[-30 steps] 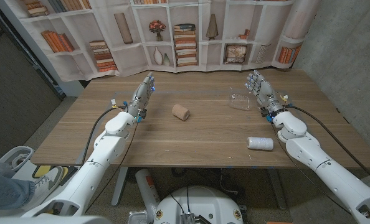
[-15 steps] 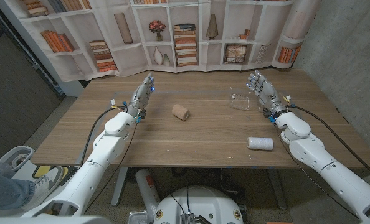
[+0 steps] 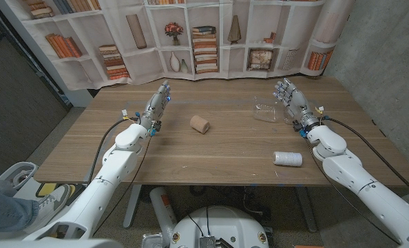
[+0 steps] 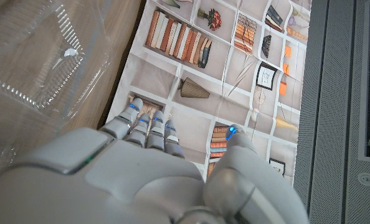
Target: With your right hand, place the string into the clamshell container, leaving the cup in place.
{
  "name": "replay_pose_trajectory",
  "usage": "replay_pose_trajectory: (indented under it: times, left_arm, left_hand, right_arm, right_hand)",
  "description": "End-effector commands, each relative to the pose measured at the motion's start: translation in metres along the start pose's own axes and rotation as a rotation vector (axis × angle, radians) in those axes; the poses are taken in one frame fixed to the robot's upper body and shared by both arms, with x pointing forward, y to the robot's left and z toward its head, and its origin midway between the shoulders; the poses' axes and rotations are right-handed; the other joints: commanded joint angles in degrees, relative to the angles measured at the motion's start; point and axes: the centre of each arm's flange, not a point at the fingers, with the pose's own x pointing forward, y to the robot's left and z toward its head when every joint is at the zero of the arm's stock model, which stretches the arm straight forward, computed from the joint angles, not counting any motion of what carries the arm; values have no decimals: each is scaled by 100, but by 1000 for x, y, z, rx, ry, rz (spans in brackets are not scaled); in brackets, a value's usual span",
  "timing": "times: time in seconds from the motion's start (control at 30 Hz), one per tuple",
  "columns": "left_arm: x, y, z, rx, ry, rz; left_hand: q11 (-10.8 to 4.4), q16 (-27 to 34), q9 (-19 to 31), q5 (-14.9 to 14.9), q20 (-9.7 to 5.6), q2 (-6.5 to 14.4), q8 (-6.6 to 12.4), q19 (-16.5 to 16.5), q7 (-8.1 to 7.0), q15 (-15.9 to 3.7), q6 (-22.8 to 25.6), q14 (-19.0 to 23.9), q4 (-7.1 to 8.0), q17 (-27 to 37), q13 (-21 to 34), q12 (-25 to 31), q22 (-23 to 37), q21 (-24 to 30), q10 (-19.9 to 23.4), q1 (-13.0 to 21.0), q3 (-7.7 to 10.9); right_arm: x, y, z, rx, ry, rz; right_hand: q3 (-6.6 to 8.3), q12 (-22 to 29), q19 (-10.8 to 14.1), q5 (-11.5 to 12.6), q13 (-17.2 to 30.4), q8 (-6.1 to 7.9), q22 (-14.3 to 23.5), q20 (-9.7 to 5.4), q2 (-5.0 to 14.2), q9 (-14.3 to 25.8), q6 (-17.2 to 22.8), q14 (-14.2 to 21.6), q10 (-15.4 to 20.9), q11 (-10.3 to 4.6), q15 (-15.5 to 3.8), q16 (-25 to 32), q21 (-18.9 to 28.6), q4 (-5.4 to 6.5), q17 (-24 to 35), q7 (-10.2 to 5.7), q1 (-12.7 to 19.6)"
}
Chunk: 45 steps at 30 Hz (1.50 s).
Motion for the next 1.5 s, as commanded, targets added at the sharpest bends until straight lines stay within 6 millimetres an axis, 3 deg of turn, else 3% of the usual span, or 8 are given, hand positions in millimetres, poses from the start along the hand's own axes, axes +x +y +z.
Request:
replay_pose_trajectory:
  times: [0.03, 0.37, 0.47, 0.6, 1.5]
  left_arm:
    - [-1, -4, 1, 12, 12, -6]
    - [-2, -8, 6, 17, -4, -1]
    - [-3, -9, 6, 10, -9, 16]
    - [-4, -9, 7, 8, -8, 9]
    - [-5, -9, 16, 25, -8, -2]
  left_hand:
    - [-7, 14, 14, 60, -3, 39, 17, -7, 11, -11, 27, 8, -35, 14, 12, 20, 10, 47, 11, 65, -1]
    - [-5, 15, 14, 70, -7, 55, 22, -5, 11, -12, 63, 27, -41, 14, 12, 23, 10, 47, 35, 78, -6]
    - [12, 20, 14, 83, -206, 71, 29, 55, 21, -3, 111, 61, -48, 13, 11, 25, 8, 66, 68, 94, -15]
    - [19, 18, 14, 89, -262, 78, 37, 70, 30, -8, 151, 72, -52, 12, 11, 25, 6, 69, 80, 102, -20]
    - [17, -1, 14, 107, -177, 99, 7, 20, 35, -1, 134, 59, -62, 12, 11, 6, 6, 44, 78, 124, -46]
  right_arm:
    - [-12, -3, 3, -16, -7, -4]
    - [-23, -6, 6, -23, -12, -19]
    - [-26, -6, 8, -27, -22, -22]
    - [-31, -7, 11, -34, -28, -19]
    - [-56, -11, 19, -81, -31, -21]
  right_hand:
    - [24, 40, 60, -9, 34, 6, 14, -184, -21, 18, 52, 51, 55, 10, -8, 11, -7, -28, 10, -3, 53]
    - [23, 46, 87, -19, 34, 9, 14, -189, -15, 19, 82, 78, 92, -13, -39, 10, -10, -41, 9, -11, 66]
    - [23, 52, 86, -21, 35, 10, 14, -187, -12, 19, 90, 84, 117, 11, -30, 8, -15, -46, 9, 8, 71]
    - [23, 51, 87, -25, 35, 9, 15, -184, -8, 19, 97, 83, 123, 19, -19, 3, -21, -50, 9, 11, 75]
    - [17, 40, 134, -48, 37, 0, 16, -172, 9, 21, 131, 131, 155, -1, -28, -2, -36, -75, 13, 3, 92]
